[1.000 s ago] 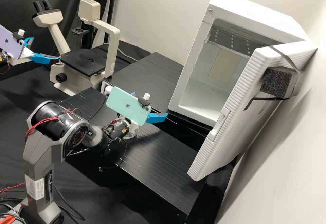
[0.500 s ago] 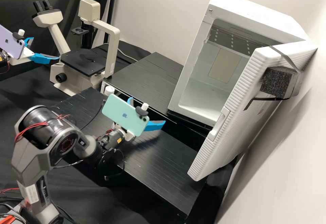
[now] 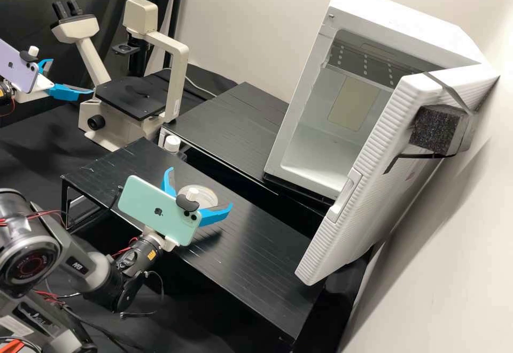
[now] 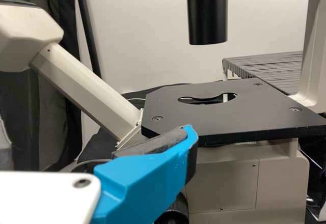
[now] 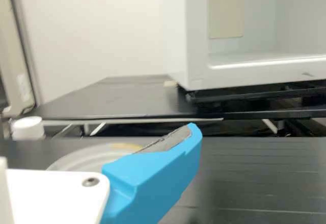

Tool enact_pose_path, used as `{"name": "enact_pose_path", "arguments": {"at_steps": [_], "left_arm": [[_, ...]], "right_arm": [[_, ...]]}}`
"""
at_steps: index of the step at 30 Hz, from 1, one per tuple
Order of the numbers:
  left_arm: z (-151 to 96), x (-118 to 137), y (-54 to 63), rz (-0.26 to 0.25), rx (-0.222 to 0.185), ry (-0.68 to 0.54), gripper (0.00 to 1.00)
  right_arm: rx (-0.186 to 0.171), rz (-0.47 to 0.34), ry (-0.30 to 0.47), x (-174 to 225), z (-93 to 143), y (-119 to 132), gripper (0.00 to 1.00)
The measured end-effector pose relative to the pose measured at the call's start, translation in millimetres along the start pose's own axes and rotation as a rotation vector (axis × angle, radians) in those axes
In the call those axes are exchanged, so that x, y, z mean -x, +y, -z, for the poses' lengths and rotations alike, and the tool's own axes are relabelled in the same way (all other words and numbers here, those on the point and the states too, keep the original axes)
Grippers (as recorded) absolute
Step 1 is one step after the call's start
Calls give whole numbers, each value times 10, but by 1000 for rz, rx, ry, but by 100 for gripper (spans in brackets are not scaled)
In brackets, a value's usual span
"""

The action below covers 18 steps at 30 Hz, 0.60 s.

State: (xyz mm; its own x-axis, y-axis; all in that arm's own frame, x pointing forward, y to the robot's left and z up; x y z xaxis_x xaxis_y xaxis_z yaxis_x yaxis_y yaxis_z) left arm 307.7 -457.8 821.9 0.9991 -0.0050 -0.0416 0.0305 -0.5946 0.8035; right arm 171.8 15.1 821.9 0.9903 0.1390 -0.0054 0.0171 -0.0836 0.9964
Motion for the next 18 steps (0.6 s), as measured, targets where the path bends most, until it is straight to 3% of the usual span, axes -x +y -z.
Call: {"name": "enact_pose_path", "arguments": {"at_steps": [3,11,18], "left_arm": [[0,0,0,0,0,0,100],[0,0,0,0,0,0,100],[0,0,0,0,0,0,100]], "right_arm": [[2,30,-21,2,-62,-8,100],[-35,92,-66,-48,-196,-113,100],[-16,100,-63,-43,-230,-106,100]]}}
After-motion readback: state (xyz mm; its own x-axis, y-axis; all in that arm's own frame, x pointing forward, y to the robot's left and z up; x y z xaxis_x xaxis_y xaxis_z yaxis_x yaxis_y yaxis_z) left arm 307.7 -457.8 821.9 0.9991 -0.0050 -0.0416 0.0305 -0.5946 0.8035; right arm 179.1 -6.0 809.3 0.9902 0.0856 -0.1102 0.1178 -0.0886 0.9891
